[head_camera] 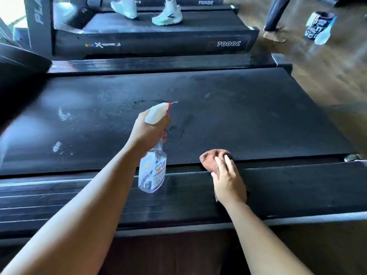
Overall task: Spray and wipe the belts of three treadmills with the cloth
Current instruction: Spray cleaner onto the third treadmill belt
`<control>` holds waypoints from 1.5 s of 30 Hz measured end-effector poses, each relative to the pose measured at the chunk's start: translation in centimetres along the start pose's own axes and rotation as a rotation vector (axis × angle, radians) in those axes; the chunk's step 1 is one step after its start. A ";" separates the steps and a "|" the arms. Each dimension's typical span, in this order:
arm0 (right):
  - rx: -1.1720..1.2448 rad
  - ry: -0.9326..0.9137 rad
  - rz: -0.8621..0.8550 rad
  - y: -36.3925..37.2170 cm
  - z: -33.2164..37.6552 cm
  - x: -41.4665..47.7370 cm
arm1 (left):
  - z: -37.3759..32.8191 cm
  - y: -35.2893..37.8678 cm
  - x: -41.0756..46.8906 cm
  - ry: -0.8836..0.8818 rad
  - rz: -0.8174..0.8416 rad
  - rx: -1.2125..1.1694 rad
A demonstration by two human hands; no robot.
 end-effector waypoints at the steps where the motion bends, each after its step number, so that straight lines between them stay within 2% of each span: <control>1: 0.007 0.000 -0.011 0.1 -0.1 0.0 | 0.2 0.4 0.0 -0.015 -0.014 0.005; 5: 0.012 -0.018 -0.049 0.1 -0.3 -0.2 | 1.0 1.6 -0.9 -0.068 0.005 0.025; 10: 0.010 -0.038 -0.072 0.2 -0.3 -0.1 | 1.7 3.0 -2.8 -0.097 0.240 0.001; 18: 0.017 -0.031 -0.103 -0.8 -1.8 -1.0 | 0.8 6.6 -3.5 -0.078 0.426 0.007; 25: 0.033 -0.003 -0.079 -1.1 -2.9 -1.2 | -2.0 10.7 -1.2 0.030 0.316 -0.023; 28: 0.018 0.016 -0.073 -1.0 -3.0 -1.2 | -3.0 11.6 0.6 0.087 0.197 0.059; 31: 0.016 0.024 -0.059 -0.9 -3.0 -1.2 | -3.4 12.5 2.0 0.079 0.153 0.088; 35: 0.008 0.013 -0.082 -0.9 -3.0 -1.2 | -2.7 13.9 2.2 0.027 0.222 0.081; 41: 0.021 0.001 -0.109 -0.9 -3.1 -1.3 | -1.5 15.5 -0.5 0.008 0.455 0.029; 45: 0.037 -0.005 -0.109 -1.0 -3.1 -1.4 | -0.6 14.5 -1.7 0.025 0.445 0.084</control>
Point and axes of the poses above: each hand's wrist, its own x-axis towards the middle knuckle, its own y-axis out of the palm, z = x × y, the point moved 7 cm from there along x, towards the middle knuckle, and after that the axes turned 2 degrees about -x, right-handed, at the moved point
